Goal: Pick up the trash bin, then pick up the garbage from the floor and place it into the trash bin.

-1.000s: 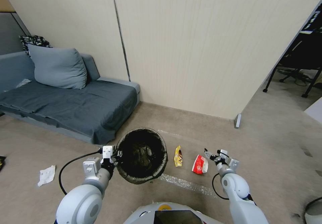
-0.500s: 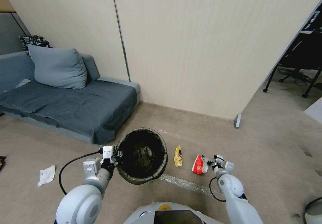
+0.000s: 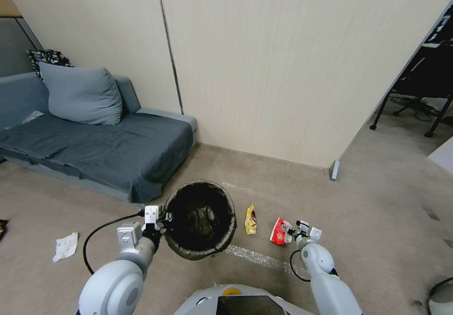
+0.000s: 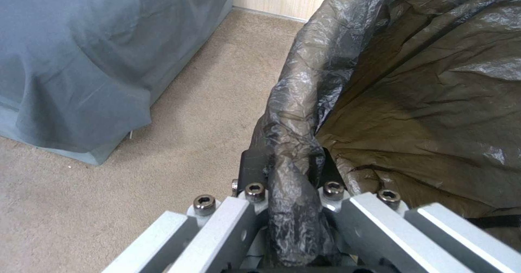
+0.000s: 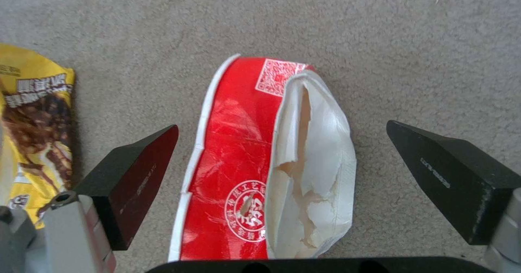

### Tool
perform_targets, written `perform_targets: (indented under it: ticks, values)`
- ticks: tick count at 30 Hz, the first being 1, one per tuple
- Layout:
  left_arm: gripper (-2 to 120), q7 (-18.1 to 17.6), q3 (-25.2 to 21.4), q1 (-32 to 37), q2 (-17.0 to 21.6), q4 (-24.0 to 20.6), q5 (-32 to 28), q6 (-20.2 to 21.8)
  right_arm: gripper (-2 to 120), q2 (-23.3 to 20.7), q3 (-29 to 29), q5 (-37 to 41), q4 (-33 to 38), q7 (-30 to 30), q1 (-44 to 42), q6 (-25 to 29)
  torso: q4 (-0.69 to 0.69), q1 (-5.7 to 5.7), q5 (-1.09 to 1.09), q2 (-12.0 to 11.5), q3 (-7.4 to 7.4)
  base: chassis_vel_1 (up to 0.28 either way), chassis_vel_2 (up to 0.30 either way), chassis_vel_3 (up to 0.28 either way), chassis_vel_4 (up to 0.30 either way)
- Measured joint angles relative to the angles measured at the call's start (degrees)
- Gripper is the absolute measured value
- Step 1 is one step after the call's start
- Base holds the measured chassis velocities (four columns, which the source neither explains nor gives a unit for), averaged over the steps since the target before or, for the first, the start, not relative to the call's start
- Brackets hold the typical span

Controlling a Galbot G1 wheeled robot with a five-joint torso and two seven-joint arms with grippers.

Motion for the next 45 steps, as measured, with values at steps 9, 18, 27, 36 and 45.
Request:
perform_targets:
  ticks: [9,18,27,36,45]
  values:
    - [2,0.1,-0.1,-0.1,0.2,0.0,-0.1,0.0,100,0.4,-0.1,-0.2,-2.2,0.1,0.9,0.0,0.00,0.00,0.00,0.0,0.00,0.000,0.000,0.000,0.000]
    - [2,0.1,-0.1,0.0,0.2,0.0,-0.2,0.0,100,0.7,-0.1,-0.5,-3.7,0.0,1.7,0.2,0.00,0.00,-0.01,0.0,0.00,0.000,0.000,0.000,0.000]
    - [2,0.1,0.0,0.3,0.0,0.0,-0.1,0.0,98,1.0,-0.2,-1.0,-4.8,-0.3,2.2,0.4,0.00,0.00,-0.01,0.0,0.00,0.000,0.000,0.000,0.000]
    - [2,0.1,0.0,0.4,-0.1,0.0,0.0,0.0,96,1.2,-0.3,-1.4,-6.2,-0.4,3.0,0.9,0.00,0.00,0.00,0.0,0.00,0.000,0.000,0.000,0.000]
    - [2,0.1,0.1,0.5,-0.1,0.0,0.2,0.0,87,1.2,-0.2,-1.9,-7.6,-0.8,3.4,1.5,0.00,0.00,-0.01,0.0,0.00,0.000,0.000,0.000,0.000]
